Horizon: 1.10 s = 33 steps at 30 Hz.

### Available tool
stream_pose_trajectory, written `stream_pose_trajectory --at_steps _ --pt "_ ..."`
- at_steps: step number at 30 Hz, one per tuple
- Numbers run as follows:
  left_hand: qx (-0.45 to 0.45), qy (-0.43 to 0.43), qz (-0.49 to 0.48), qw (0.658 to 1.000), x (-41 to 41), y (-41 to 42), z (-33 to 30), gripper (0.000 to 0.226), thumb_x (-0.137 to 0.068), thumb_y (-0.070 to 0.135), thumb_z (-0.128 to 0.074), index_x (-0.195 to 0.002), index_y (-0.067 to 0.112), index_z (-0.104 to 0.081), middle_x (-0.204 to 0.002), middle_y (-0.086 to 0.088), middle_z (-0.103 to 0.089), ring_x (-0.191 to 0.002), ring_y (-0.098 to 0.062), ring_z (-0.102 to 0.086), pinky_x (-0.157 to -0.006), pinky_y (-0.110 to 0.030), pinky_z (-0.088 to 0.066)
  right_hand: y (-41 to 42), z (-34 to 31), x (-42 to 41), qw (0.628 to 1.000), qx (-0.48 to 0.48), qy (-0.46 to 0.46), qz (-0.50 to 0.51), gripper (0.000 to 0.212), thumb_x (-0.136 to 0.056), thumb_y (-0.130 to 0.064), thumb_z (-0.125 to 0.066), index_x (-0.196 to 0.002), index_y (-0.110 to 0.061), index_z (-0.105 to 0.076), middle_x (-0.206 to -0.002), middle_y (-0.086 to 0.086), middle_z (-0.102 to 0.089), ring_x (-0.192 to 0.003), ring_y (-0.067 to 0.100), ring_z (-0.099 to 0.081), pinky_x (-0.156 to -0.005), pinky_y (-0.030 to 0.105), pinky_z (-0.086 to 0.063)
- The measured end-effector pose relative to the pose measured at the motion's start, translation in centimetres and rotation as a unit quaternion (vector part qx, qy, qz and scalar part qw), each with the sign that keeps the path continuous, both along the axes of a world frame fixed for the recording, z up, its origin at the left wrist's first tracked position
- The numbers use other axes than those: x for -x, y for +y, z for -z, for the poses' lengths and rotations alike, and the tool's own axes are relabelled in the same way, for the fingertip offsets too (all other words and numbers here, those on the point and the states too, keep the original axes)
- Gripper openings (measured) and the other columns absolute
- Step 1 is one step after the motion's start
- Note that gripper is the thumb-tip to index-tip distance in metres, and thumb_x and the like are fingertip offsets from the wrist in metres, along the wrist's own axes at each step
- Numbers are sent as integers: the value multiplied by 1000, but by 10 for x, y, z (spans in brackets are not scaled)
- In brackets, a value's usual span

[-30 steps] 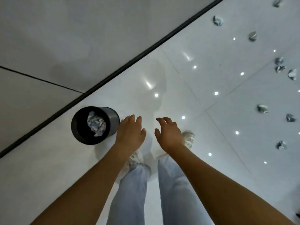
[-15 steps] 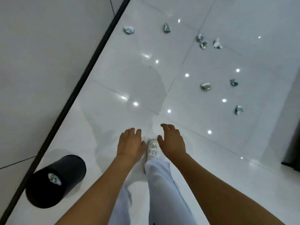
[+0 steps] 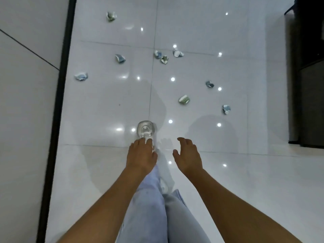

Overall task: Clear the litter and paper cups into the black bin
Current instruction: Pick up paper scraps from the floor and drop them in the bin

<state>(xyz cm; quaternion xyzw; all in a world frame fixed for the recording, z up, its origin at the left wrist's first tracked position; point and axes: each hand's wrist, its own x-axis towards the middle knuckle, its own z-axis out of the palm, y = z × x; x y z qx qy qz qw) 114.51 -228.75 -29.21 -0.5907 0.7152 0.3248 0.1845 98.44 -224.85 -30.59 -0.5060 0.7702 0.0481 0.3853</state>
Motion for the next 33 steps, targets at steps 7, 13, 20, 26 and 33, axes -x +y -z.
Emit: stream_pose_trajectory --at_steps 7,13,20,26,33 --pt "-2 -3 71 997 36 -114 17 50 -96 34 -42 -141 15 -36 -139 -7 -44 -126 -23 -41 -106 -31 -31 -82 14 38 996 -23 -9 84 50 -97 -26 -48 -144 -18 -35 -144 6 -39 -124 26 -44 -97 38 -44" --pt "11 0 123 992 64 -209 44 47 -95 31 -43 -138 15 -40 -137 -5 -45 -126 -22 -41 -106 -29 -27 -164 39 73 991 -16 -3 130 50 -96 -24 -50 -143 -17 -37 -144 7 -40 -123 27 -46 -98 39 -44" --pt "-6 -1 157 988 106 -275 105 45 -96 31 -42 -137 14 -40 -136 -5 -45 -123 -22 -42 -103 -29 -29 -229 106 116 990 -34 -4 134 53 -95 -24 -51 -145 -18 -35 -146 5 -38 -126 25 -43 -101 39 -43" --pt "-18 -1 143 990 130 -308 195 45 -94 30 -46 -134 10 -44 -131 -10 -49 -121 -27 -44 -101 -34 -32 -260 215 157 993 -63 7 99 58 -93 -25 -55 -146 -15 -33 -147 9 -36 -128 29 -40 -101 40 -41" --pt "-22 5 122 992 150 -323 346 50 -94 28 -49 -140 11 -40 -138 -12 -44 -126 -30 -39 -102 -37 -33 -294 395 185 997 -67 10 38 70 -86 -24 -66 -145 -13 -30 -145 12 -33 -126 32 -38 -93 40 -43"
